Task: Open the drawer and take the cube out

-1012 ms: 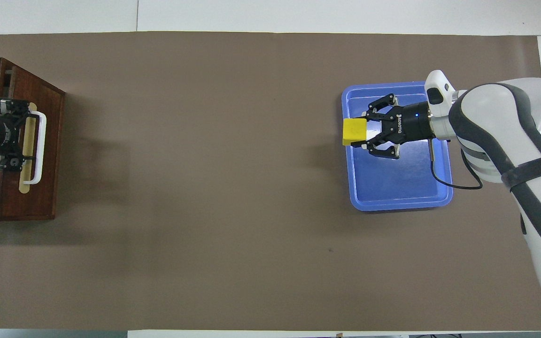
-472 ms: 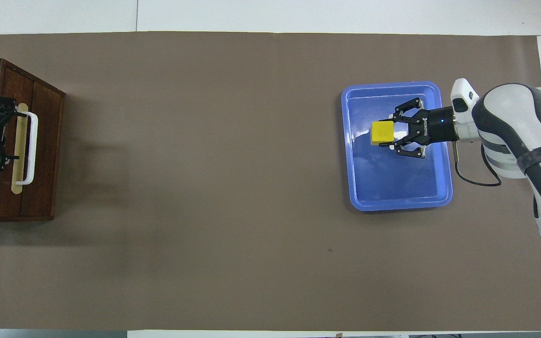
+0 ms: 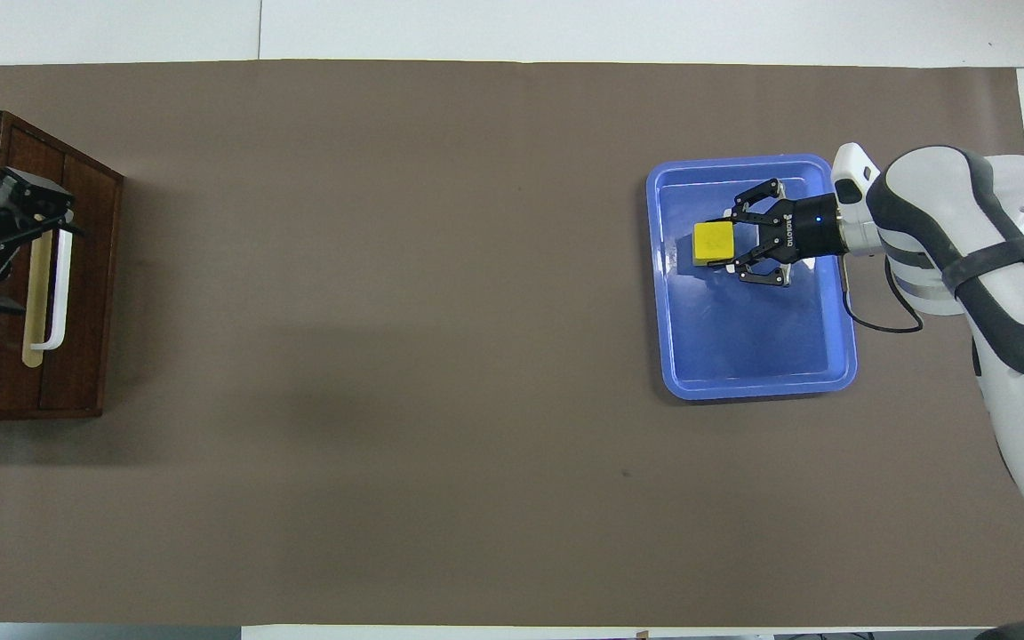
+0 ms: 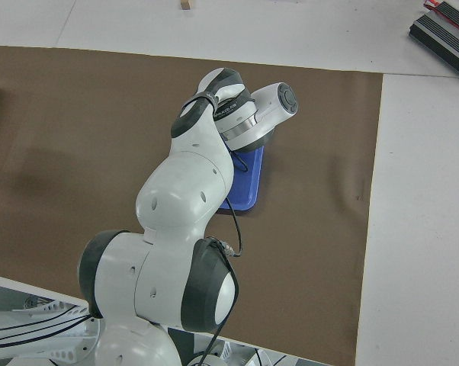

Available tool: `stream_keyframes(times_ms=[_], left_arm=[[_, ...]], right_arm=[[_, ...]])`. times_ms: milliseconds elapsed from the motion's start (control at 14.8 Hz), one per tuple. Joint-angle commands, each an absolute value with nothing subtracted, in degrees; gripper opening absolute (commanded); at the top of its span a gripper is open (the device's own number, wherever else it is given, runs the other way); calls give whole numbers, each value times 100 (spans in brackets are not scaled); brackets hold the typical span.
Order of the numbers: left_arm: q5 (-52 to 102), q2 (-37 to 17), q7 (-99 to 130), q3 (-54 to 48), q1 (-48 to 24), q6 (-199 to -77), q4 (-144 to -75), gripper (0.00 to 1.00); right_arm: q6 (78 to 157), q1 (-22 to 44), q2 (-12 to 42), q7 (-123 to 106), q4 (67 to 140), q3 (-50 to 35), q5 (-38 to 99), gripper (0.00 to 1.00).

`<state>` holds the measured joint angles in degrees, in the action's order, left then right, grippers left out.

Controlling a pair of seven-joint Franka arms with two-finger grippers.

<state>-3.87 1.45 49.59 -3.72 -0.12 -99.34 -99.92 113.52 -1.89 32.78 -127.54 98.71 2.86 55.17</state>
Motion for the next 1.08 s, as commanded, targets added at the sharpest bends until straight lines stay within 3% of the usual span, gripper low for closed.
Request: stream_keyframes(times_ms=[0,405,472,540,675,742,877,1012], left_arm=[[-272,150,3573,-290,-176,-9318,-9722,100],[-211,0,881,-237,-150,-8693,-9388,100],[-194,-9,835,-246,-62,-8658,-9378,100],[-98,9,809,-298,95,-8640,-9404,100],[-26,61,782,-378,53,-8657,-9439,100],[-35,35,791,-404,9,-8614,-9379,100],[-44,26,791,-413,-35,-8622,-9352,100],[-44,18,800,-422,-44,-8701,-9360,100]], right_arm=[[11110,-334,3586,-12929,9448,158,5590,0],[10934,-316,3577,-13227,9413,44,5756,0],[10942,-316,3577,-13228,9413,44,5757,13],[10934,-316,3577,-13228,9413,44,5757,40],[10925,-316,3577,-13254,9422,44,5748,41],[10925,-325,3577,-13297,9439,44,5757,48],[10934,-316,3577,-13307,9448,44,5766,97],[10925,-316,3568,-13289,9457,44,5766,100]])
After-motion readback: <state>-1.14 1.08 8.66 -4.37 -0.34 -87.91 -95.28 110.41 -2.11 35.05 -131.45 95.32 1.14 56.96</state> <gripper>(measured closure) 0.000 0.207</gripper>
